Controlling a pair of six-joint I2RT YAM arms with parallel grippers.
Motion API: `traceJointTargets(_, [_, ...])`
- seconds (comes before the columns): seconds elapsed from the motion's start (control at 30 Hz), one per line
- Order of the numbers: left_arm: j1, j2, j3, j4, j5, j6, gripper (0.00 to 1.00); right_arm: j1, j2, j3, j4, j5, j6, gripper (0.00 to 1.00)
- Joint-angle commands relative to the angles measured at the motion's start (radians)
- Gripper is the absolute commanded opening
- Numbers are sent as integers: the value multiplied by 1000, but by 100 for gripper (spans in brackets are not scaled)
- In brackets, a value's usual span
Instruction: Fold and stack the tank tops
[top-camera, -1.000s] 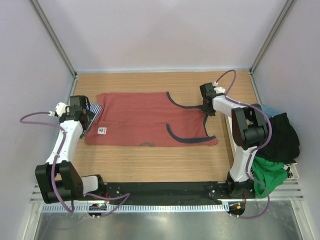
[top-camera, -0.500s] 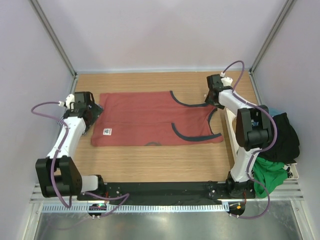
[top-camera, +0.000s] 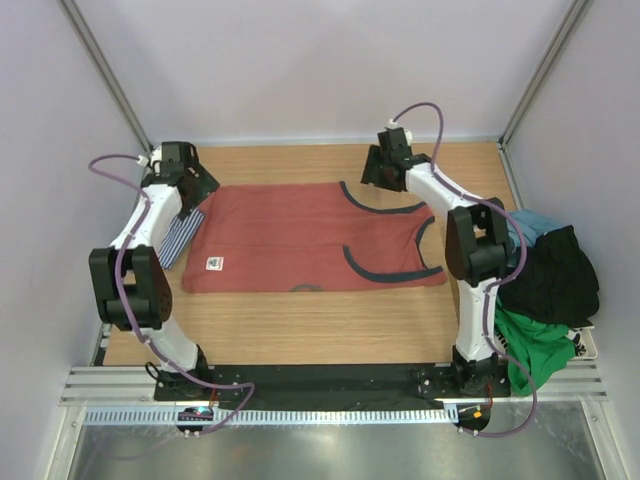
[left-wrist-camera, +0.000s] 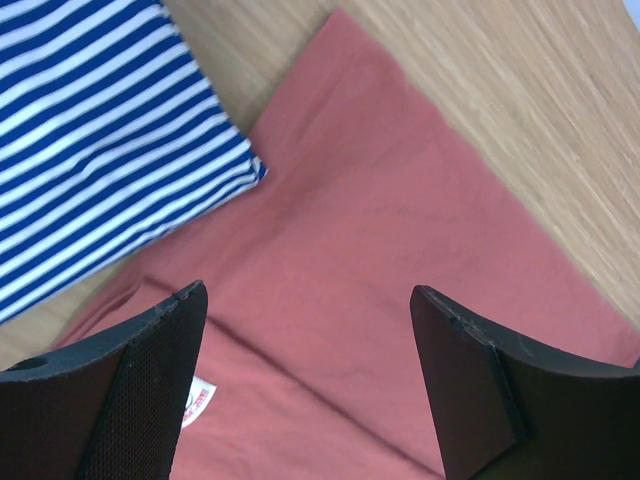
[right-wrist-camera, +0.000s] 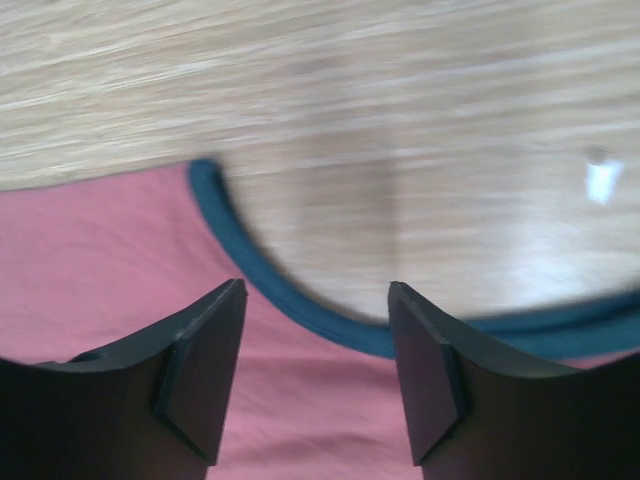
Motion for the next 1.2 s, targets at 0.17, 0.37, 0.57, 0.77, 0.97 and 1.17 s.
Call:
traceJointTargets(0.17, [-1,202,217,-20,-35,80,82,58,257,346,-59,-78,-40,60])
traceJointTargets(0.37, [-1,298,311,-28,-41,115,82,64,422,503,-45,-160,-20,66])
traceJointTargets(0.57, [13,381,389,-39,-59,143,82,63,505,601,-47,-194,0,46])
traceJointTargets(0.77, [40,466,487,-98,-62,153,80,61,484,558,-38,-237,-8,28])
traceJointTargets(0.97, [54,501,529,-109,-62,164,80,67,444,511,-36,-231,-8,50])
traceJointTargets(1.17, [60,542,570,-131,-64,173,80,84,437,521,-114,-127,-26,42])
